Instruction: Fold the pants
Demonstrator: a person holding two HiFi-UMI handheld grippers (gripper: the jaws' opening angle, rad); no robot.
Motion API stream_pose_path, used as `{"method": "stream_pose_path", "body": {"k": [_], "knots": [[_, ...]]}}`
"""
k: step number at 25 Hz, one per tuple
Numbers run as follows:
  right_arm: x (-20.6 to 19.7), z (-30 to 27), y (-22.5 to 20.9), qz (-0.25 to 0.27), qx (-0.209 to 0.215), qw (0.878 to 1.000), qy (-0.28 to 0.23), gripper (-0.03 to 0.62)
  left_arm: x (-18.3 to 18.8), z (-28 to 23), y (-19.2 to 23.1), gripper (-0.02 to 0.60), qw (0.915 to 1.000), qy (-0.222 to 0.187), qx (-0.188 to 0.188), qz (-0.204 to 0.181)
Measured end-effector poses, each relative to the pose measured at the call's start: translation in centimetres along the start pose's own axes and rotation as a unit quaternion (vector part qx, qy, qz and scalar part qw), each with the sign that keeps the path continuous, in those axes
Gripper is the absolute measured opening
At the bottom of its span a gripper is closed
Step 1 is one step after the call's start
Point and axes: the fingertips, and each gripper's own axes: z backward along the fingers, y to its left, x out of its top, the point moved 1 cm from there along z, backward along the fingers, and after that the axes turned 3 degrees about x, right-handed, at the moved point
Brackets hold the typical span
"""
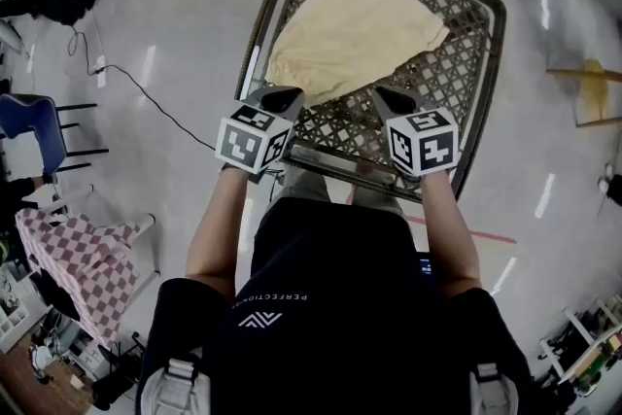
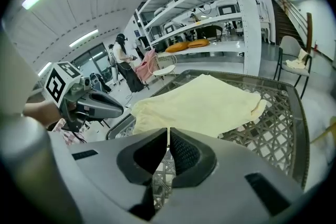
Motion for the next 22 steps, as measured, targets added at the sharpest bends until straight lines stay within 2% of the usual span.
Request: {"method": "stream_pose_path", "body": {"k": [7,11,16,18,19,21,22], "knots": [[-1.0,-3.7,2.5,-0.037,-0.006,0.999,0.017,0.043,-1.2,-0.6,5.4,0.014,0.9976,0.042,-0.034,-0.043],[-1.7,-5.4,4.4,-0.041,0.004,0.999,0.027,0.044,-1.7,-1.2,6.5,0.015,0.9947,0.053,-0.058,-0.067],[-1.6,-7.6,6.7,-0.040,0.014,0.999,0.027,0.044,-1.6,-2.0,6.9,0.015,0.9855,0.066,-0.077,-0.136],[-1.6,-8.4,7.6,-0.038,0.021,0.999,0.028,0.046,-1.3,-2.2,7.1,0.017,0.9835,0.061,-0.087,-0.147],[-1.6,-8.8,8.0,-0.038,0.023,0.999,0.028,0.046,-1.2,-2.3,7.2,0.025,0.9827,0.060,-0.094,-0.148],[-1.5,-9.4,8.6,-0.036,0.023,0.999,0.028,0.046,-1.1,-2.5,7.3,0.100,0.9800,0.063,-0.113,-0.151],[-1.4,-9.7,8.8,-0.034,0.021,0.999,0.027,0.046,-1.1,-2.6,7.2,0.103,0.9778,0.066,-0.122,-0.157]]}}
